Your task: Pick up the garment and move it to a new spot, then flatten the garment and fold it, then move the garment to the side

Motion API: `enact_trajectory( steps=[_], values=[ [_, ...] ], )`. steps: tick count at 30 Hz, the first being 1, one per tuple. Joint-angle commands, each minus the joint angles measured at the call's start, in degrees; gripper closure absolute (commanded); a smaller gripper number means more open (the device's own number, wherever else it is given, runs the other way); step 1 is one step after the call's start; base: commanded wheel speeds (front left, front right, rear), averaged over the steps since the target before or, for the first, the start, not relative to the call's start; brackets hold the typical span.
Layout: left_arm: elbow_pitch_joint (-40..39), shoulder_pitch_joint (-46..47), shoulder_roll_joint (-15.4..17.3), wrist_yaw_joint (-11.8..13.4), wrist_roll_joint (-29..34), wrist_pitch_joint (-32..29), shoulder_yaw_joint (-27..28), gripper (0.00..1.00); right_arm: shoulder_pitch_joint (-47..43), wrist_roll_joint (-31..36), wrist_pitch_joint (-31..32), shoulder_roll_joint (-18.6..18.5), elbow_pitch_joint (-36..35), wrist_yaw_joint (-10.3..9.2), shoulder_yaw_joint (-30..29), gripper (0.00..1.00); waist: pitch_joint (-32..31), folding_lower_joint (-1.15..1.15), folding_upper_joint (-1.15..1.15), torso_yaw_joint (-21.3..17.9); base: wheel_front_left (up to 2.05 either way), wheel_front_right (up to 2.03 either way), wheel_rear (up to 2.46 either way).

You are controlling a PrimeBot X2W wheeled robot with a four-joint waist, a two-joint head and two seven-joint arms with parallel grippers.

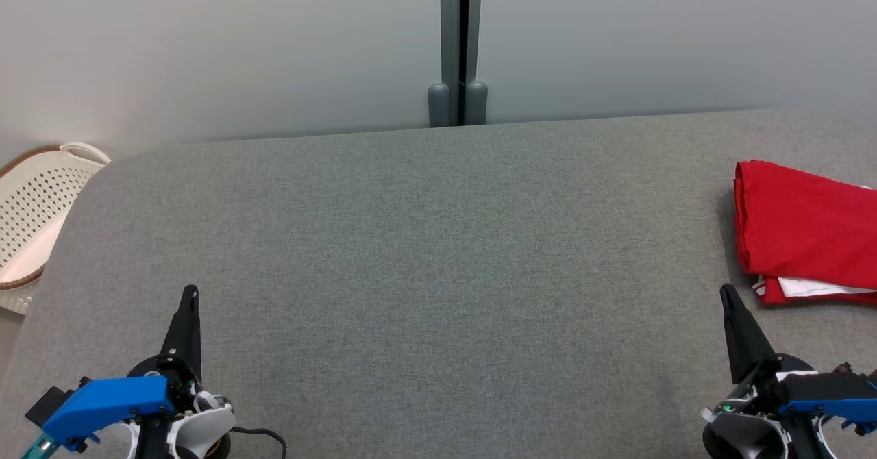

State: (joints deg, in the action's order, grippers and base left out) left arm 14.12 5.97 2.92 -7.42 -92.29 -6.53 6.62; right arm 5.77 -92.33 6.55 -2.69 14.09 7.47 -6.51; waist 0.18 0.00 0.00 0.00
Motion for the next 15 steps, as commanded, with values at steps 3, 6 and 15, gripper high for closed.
enact_trajectory(
  steps=[3, 6, 15],
  values=[
    [-0.3, 0.5, -0.1, -0.3, -0.2, -0.2, 0.1, 1.0, 0.8, -0.2, 0.2, -0.4, -0.2, 0.04, -0.1, 1.0, 0.0, 0.0, 0.0, 0.0, 0.0, 0.0, 0.0],
    [-0.3, 0.5, -0.1, -0.3, -0.2, -0.2, 0.1, 1.0, 0.8, -0.2, 0.2, -0.4, -0.2, 0.04, -0.1, 1.0, 0.0, 0.0, 0.0, 0.0, 0.0, 0.0, 0.0],
    [-0.3, 0.5, -0.1, -0.2, -0.2, -0.2, 0.1, 1.0, 0.8, -0.2, 0.2, -0.4, -0.2, 0.04, -0.1, 1.0, 0.0, 0.0, 0.0, 0.0, 0.0, 0.0, 0.0]
  ],
)
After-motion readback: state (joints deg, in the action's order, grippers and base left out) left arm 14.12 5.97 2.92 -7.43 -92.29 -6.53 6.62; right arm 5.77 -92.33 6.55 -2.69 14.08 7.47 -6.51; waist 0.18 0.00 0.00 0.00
